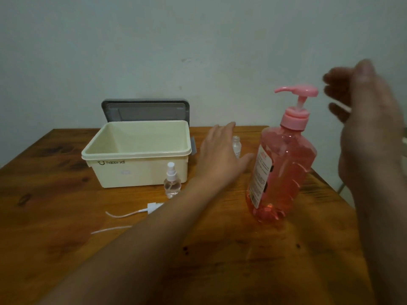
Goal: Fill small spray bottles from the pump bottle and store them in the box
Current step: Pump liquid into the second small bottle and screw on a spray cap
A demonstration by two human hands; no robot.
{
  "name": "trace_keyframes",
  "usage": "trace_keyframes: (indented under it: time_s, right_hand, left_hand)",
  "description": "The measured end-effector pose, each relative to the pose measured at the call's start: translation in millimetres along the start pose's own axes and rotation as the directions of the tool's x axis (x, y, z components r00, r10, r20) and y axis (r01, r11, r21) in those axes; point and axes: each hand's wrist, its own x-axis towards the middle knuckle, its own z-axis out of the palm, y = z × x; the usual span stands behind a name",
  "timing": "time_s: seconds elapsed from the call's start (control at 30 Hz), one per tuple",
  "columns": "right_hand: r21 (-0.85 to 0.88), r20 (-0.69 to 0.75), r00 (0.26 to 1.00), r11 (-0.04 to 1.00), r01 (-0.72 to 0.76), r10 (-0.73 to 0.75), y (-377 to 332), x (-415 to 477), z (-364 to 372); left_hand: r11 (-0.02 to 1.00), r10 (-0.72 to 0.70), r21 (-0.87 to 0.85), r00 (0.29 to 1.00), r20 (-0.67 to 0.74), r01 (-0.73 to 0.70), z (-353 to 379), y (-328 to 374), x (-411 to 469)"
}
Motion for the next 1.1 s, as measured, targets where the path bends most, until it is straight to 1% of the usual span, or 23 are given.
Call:
trace_keyframes:
  time_s: [0.1, 0.23, 0.4, 0.53, 0.7, 0.87, 0.97, 1.1]
  right_hand:
    - [-0.007, 0.130, 0.985, 0.993, -0.115, 0.115, -0.3, 0.7, 0.7]
    - [-0.029, 0.257, 0.947, 0.981, -0.194, 0.195, 5.0, 1.6, 3.8]
    - [-0.049, 0.345, 0.886, 0.949, -0.312, 0.309, 9.4, 5.0, 4.8]
    - [0.006, 0.383, 0.840, 0.908, -0.419, 0.385, 10.8, 8.7, 6.8]
    - [0.032, 0.433, 0.801, 0.881, -0.472, 0.413, 12.5, 11.6, 9.6]
    - [0.068, 0.473, 0.774, 0.859, -0.508, 0.421, 11.5, 13.9, 11.1]
    - [0.109, 0.491, 0.775, 0.855, -0.508, 0.397, 10.0, 15.4, 13.3]
    - [0.109, 0.526, 0.749, 0.842, -0.529, 0.403, 10.3, 16.4, 14.6]
  left_hand:
    - [0.987, -0.002, 0.161, 0.999, 0.048, -0.006, 4.7, 7.6, 15.9]
    - [0.948, -0.012, 0.317, 0.994, 0.104, -0.022, 9.1, 5.3, 27.5]
    - [0.921, 0.012, 0.385, 0.993, 0.117, -0.056, 16.5, -4.1, 33.5]
    - [0.914, 0.049, 0.398, 0.996, 0.071, -0.074, 20.3, -4.6, 36.7]
    - [0.928, 0.091, 0.364, 0.996, -0.003, -0.084, 23.7, -4.9, 42.4]
    - [0.955, 0.093, 0.289, 0.993, -0.071, -0.068, 22.1, -4.1, 41.0]
    - [0.977, 0.119, 0.188, 0.988, -0.096, -0.099, 11.9, 0.4, 39.1]
    - [0.992, 0.123, 0.026, 0.988, -0.098, -0.121, -11.0, 12.2, 33.7]
